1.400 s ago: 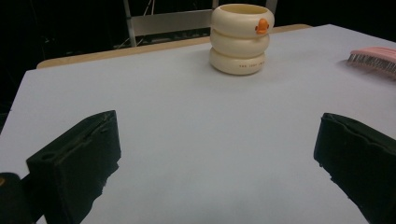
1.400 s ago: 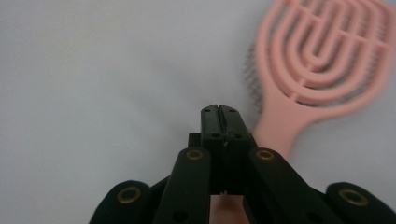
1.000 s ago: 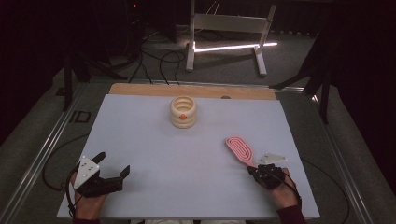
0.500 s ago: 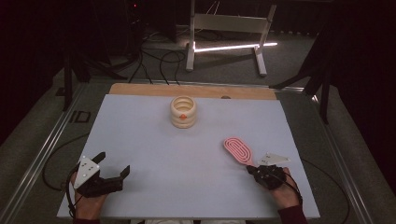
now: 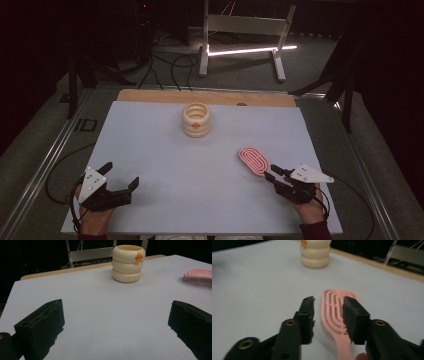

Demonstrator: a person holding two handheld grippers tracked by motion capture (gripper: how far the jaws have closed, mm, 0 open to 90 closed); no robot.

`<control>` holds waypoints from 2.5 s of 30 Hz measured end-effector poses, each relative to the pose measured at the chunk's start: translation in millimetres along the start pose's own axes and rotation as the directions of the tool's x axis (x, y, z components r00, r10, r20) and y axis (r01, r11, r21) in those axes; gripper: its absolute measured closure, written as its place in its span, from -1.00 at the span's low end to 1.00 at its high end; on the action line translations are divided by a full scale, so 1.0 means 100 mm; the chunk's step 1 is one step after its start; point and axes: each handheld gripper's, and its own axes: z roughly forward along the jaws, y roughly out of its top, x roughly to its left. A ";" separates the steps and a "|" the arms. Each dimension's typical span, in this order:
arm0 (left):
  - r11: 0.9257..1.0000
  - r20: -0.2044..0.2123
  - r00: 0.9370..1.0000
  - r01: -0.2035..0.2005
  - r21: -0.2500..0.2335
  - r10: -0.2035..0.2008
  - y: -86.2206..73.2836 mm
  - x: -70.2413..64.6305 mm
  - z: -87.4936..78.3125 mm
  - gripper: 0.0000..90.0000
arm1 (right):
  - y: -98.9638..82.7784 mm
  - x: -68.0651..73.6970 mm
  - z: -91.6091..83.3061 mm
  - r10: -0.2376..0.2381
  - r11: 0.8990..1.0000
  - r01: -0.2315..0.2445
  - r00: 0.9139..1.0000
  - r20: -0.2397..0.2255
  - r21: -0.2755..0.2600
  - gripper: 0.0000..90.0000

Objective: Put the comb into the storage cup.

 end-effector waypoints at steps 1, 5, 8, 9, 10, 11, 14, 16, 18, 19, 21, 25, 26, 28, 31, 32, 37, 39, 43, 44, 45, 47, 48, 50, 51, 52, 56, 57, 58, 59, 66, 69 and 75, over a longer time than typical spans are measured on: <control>1.000 0.000 1.000 0.000 0.000 0.000 0.00 0.00 0.00 -0.97 | 0.00 0.00 0.00 0.000 1.000 0.000 1.000 0.000 0.000 0.20; 1.000 -0.008 1.000 0.000 -0.024 0.000 0.03 0.04 -0.04 -0.97 | 0.03 -0.04 -0.10 0.029 0.996 -0.026 0.999 0.036 -0.088 -0.20; 0.999 -0.001 1.000 0.004 -0.039 -0.004 0.05 0.04 -0.06 -0.97 | 0.03 -0.05 -0.14 0.037 0.992 -0.030 0.998 0.054 -0.122 -0.37; 0.999 0.004 1.000 0.007 -0.045 -0.007 0.05 0.04 -0.06 -0.97 | 0.03 -0.06 -0.15 0.044 0.991 -0.037 0.997 0.057 -0.131 -0.41; 0.999 0.007 1.000 0.007 -0.047 -0.007 0.06 0.04 -0.06 -0.97 | 0.03 -0.06 -0.16 0.049 0.989 -0.040 0.997 0.062 -0.139 -0.46; 0.999 0.009 1.000 0.007 -0.048 -0.006 0.06 0.04 -0.06 -0.97 | 0.03 -0.07 -0.17 0.057 0.989 -0.046 0.996 0.068 -0.143 -0.52; 0.999 0.015 1.000 0.008 -0.050 -0.007 0.06 0.03 -0.06 -0.98 | 0.01 -0.08 -0.18 0.070 0.987 -0.057 0.994 0.080 -0.149 -0.65; 0.999 0.017 1.000 0.009 -0.051 -0.008 0.06 0.03 -0.06 -0.98 | 0.01 -0.08 -0.18 0.073 0.987 -0.060 0.994 0.085 -0.148 -0.69; 0.998 0.024 1.000 0.009 -0.057 -0.008 0.06 0.03 -0.06 -0.98 | 0.00 -0.08 -0.18 0.079 0.987 -0.066 0.993 0.089 -0.146 -0.79; 0.998 0.026 1.000 0.010 -0.061 -0.008 0.06 0.03 -0.06 -0.98 | 0.00 -0.08 -0.17 0.080 0.987 -0.068 0.993 0.083 -0.145 -0.80; 0.998 0.032 0.999 0.010 -0.063 -0.008 0.07 0.03 -0.06 -0.98 | -0.01 -0.08 -0.17 0.089 0.986 -0.078 0.994 0.069 -0.148 -0.80; 0.997 0.036 0.999 0.014 -0.071 -0.012 0.07 0.03 -0.07 -0.99 | -0.02 -0.06 -0.16 0.089 0.986 -0.078 0.994 0.071 -0.149 -0.81; 0.997 0.036 0.999 0.015 -0.072 -0.013 0.07 0.03 -0.07 -0.99 | -0.02 -0.06 -0.16 0.092 0.985 -0.080 0.993 0.070 -0.150 -0.81; 0.997 0.036 0.999 0.016 -0.072 -0.013 0.07 0.03 -0.07 -0.99 | -0.02 -0.06 -0.16 0.094 0.986 -0.083 0.993 0.071 -0.148 -0.81; 0.997 0.037 0.999 0.015 -0.071 -0.012 0.06 0.02 -0.06 -0.99 | -0.02 -0.06 -0.17 0.103 0.984 -0.092 0.992 0.069 -0.150 -0.81; 0.997 0.037 0.999 0.014 -0.070 -0.011 0.06 0.02 -0.06 -0.99 | -0.02 -0.06 -0.17 0.104 0.985 -0.092 0.992 0.073 -0.149 -0.81; 0.998 0.037 0.999 0.013 -0.063 -0.010 0.06 0.02 -0.06 -0.99 | -0.02 -0.07 -0.16 0.106 0.986 -0.094 0.991 0.086 -0.138 -0.81; 0.998 0.037 0.999 0.014 -0.063 -0.011 0.05 0.02 -0.05 -0.99 | -0.02 -0.06 -0.15 0.101 0.987 -0.088 0.991 0.090 -0.132 -0.81; 0.998 0.036 0.999 0.011 -0.055 -0.009 0.04 0.01 -0.04 -0.99 | -0.01 -0.07 -0.15 0.105 0.988 -0.094 0.991 0.085 -0.126 -0.81; 0.999 0.037 0.999 0.010 -0.052 -0.008 0.04 0.01 -0.03 -0.99 | -0.01 -0.07 -0.15 0.109 0.988 -0.098 0.991 0.082 -0.122 -0.81; 0.999 0.036 0.999 0.010 -0.050 -0.008 0.03 0.00 -0.02 -0.99 | 0.00 -0.07 -0.15 0.113 0.988 -0.103 0.990 0.086 -0.115 -0.80; 0.999 0.038 0.999 0.007 -0.043 -0.005 0.03 -0.01 -0.01 -0.99 | 0.01 -0.07 -0.13 0.118 0.990 -0.110 0.989 0.089 -0.092 -0.80; 0.999 0.038 0.999 0.001 -0.041 0.001 0.03 -0.02 0.00 -0.99 | 0.01 -0.07 -0.13 0.121 0.990 -0.113 0.988 0.091 -0.086 -0.80; 0.999 0.036 0.999 -0.006 -0.037 0.007 0.03 -0.03 0.00 -0.99 | 0.02 -0.07 -0.13 0.129 0.989 -0.123 0.988 0.087 -0.078 -0.80; 0.999 0.037 0.999 -0.004 -0.037 0.006 0.03 -0.03 0.00 -0.99 | 0.03 -0.08 -0.13 0.132 0.989 -0.125 0.988 0.084 -0.076 -0.80; 0.999 0.037 0.999 -0.003 -0.038 0.004 0.02 -0.03 0.00 -0.99 | 0.05 -0.08 -0.13 0.135 0.989 -0.130 0.988 0.080 -0.068 -0.80; 0.999 0.034 0.999 0.003 -0.037 -0.001 0.01 -0.02 0.00 -0.99 | 0.10 -0.09 -0.11 0.135 0.991 -0.133 0.988 0.074 -0.033 -0.79; 0.999 0.033 0.999 0.002 -0.035 -0.001 0.01 -0.02 0.00 -0.99 | 0.12 -0.08 -0.11 0.138 0.990 -0.136 0.988 0.068 -0.030 -0.79; 0.999 0.033 0.999 0.004 -0.035 -0.003 0.01 -0.02 0.00 -0.99 | 0.13 -0.08 -0.10 0.137 0.991 -0.136 0.988 0.071 -0.022 -0.79; 0.999 0.033 0.999 0.005 -0.035 -0.004 0.00 -0.02 0.00 -0.99 | 0.15 -0.09 -0.10 0.134 0.991 -0.133 0.989 0.069 -0.014 -0.79; 0.999 0.035 0.999 0.006 -0.034 -0.004 0.00 -0.03 0.01 -0.99 | 0.30 -0.08 -0.05 0.088 0.995 -0.091 0.993 0.076 0.038 -0.81; 0.999 0.035 0.999 0.005 -0.033 -0.004 0.00 -0.03 0.01 -0.99 | 0.37 -0.07 -0.03 0.066 0.996 -0.070 0.995 0.076 0.058 -0.83; 0.999 0.034 0.999 0.010 -0.035 -0.009 -0.01 -0.02 0.01 -0.99 | 0.49 -0.05 0.06 0.021 0.990 -0.031 0.997 0.074 0.134 -0.83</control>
